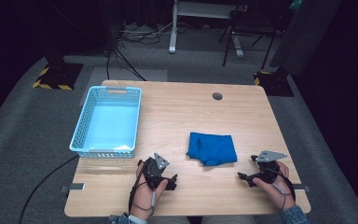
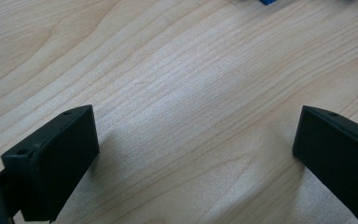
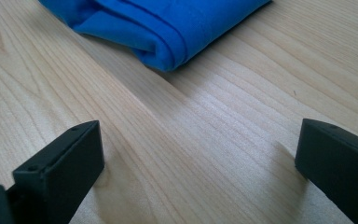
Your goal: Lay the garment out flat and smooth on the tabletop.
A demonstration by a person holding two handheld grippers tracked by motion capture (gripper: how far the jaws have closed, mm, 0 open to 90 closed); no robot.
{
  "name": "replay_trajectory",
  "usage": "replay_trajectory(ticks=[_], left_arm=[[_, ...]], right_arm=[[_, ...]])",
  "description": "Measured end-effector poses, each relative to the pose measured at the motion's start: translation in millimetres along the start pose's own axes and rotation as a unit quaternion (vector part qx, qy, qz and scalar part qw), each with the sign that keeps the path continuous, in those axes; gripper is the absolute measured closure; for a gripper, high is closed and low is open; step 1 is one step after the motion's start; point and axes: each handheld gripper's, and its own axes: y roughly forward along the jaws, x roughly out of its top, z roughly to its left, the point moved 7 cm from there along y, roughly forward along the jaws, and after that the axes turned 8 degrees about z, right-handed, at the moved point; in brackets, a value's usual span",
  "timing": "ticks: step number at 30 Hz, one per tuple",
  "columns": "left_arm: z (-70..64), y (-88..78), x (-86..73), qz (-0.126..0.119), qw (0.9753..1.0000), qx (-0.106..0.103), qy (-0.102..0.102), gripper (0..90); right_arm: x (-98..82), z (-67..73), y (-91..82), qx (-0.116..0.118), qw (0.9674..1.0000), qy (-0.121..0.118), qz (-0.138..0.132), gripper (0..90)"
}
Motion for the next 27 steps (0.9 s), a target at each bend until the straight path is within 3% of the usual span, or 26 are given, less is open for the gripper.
replay_trajectory(ticks=[27], left_arm=[[-1.0, 0.9, 1.4, 0.000, 0.9999, -0.007, 0.012, 0.1]], right_arm=[[-0.3, 0.6, -0.3, 0.000, 1.0000, -0.001, 0.000, 1.2]])
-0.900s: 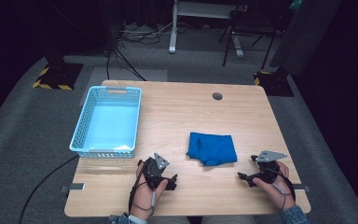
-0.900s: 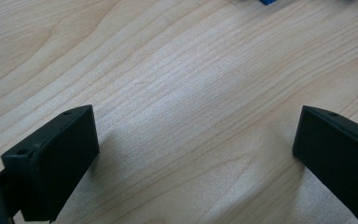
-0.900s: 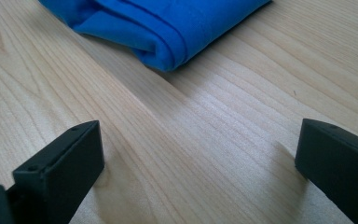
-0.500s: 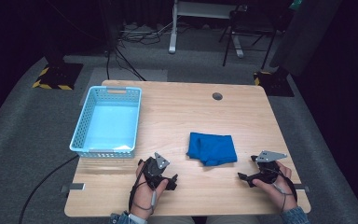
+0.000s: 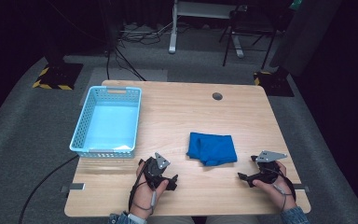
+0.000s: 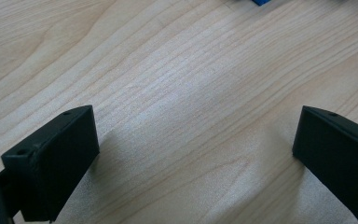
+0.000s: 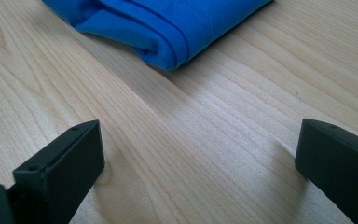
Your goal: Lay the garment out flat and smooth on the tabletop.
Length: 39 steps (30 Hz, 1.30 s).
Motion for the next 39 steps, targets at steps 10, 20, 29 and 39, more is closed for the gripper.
replay_trajectory(ticks=[10, 20, 29, 39], left_arm=[[0.1, 0.0, 0.0, 0.000, 1.0000, 0.000, 0.001, 0.1], [0.1, 0.0, 0.1, 0.000, 1.0000, 0.001, 0.000, 0.1], [0.1, 0.0, 0.1, -0.001, 1.0000, 0.001, -0.001, 0.1], [0.1, -0.2, -0.2, -0.001, 1.0000, 0.001, -0.004, 0.2]], right_arm=[[0.0, -0.1, -0.1, 0.000, 1.0000, 0.000, 0.000, 1.2], [-0.7, -3.7, -3.4, -0.001, 1.0000, 0.003, -0.004, 6.8], [15.7, 2.1, -20.1, 0.001, 0.9995, -0.013, -0.027, 8.4], [37.7, 10.8, -32.4, 0.005, 0.9981, -0.029, -0.054, 8.5]])
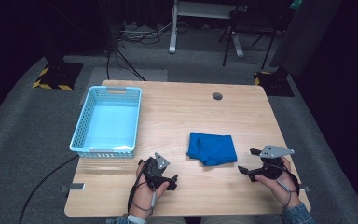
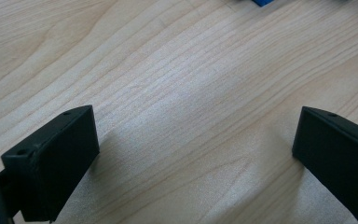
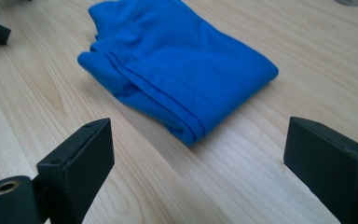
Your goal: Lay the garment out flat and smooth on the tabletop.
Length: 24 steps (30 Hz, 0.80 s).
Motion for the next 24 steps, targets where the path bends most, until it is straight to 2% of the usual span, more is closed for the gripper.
replay_trajectory(ticks=[4, 8, 10, 14, 16, 22, 24], left_arm=[[-0.3, -0.1, -0.3, 0.000, 1.0000, 0.001, -0.001, 0.2], [-0.4, -0.3, -0.5, 0.001, 1.0000, 0.001, -0.002, 0.2], [-0.4, -0.2, -0.5, 0.001, 1.0000, 0.001, -0.002, 0.2], [-0.2, -0.1, -0.2, 0.001, 1.0000, 0.001, -0.001, 0.2], [0.4, -0.2, -0.1, 0.000, 1.0000, -0.002, 0.002, 0.2], [0.6, -0.1, 0.0, 0.000, 1.0000, -0.003, 0.004, 0.2], [0.6, 0.0, 0.0, -0.001, 1.0000, -0.003, 0.004, 0.2]], right_arm=[[12.1, 4.3, -1.2, 0.003, 0.9999, -0.010, -0.014, 8.4], [21.1, 8.9, 1.2, 0.005, 0.9997, -0.021, -0.014, 8.4], [26.6, 10.2, 1.1, 0.000, 0.9996, -0.023, -0.018, 8.4], [40.4, 16.9, 1.0, 0.006, 0.9991, -0.031, -0.028, 9.4], [42.8, 18.5, 1.8, 0.006, 0.9991, -0.034, -0.026, 9.6], [59.9, 28.9, 11.3, 0.017, 0.9973, -0.071, -0.006, 11.8], [64.8, 29.7, 13.9, 0.020, 0.9972, -0.072, -0.006, 11.8]])
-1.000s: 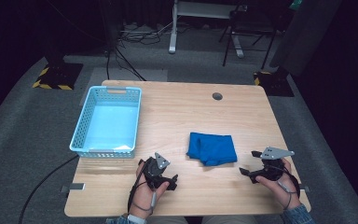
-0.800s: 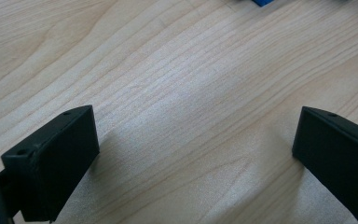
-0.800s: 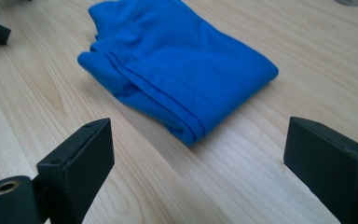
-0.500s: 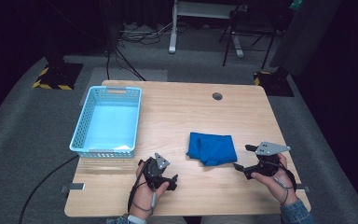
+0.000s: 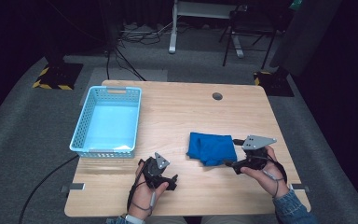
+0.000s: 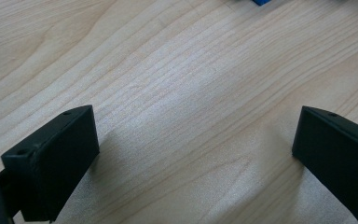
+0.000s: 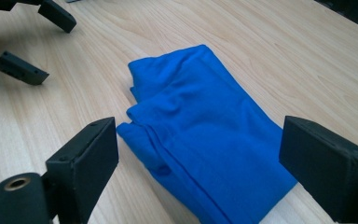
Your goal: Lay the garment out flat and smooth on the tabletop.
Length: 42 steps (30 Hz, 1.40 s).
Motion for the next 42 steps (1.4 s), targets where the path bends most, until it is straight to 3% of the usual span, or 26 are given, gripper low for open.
replay_trajectory(ticks=[12, 20, 34, 38, 40, 42], left_arm=[[0.7, -0.3, -0.3, 0.001, 1.0000, 0.004, -0.005, 0.3], [0.8, 0.1, 0.1, 0.001, 1.0000, 0.004, -0.006, 0.1], [0.8, 0.1, 0.0, 0.002, 1.0000, 0.005, -0.006, 0.1], [0.8, 0.1, 0.0, 0.002, 1.0000, 0.006, -0.007, 0.1], [0.8, 0.0, -0.1, 0.002, 1.0000, 0.006, -0.007, 0.1], [0.8, 0.0, -0.1, 0.002, 1.0000, 0.006, -0.007, 0.1]], right_arm=[[18.2, 6.9, 16.6, 0.013, 0.9996, -0.021, 0.014, 15.3], [22.1, 10.1, 27.9, 0.021, 0.9993, -0.020, 0.025, 17.2], [21.7, 29.8, 70.7, 0.039, 0.9972, -0.032, 0.055, 19.1], [16.4, 33.8, 81.9, 0.037, 0.9951, -0.047, 0.079, 24.7], [9.5, 32.8, 88.8, 0.022, 0.9916, -0.067, 0.108, 36.6], [7.9, 31.5, 90.6, 0.014, 0.9905, -0.074, 0.115, 41.4]])
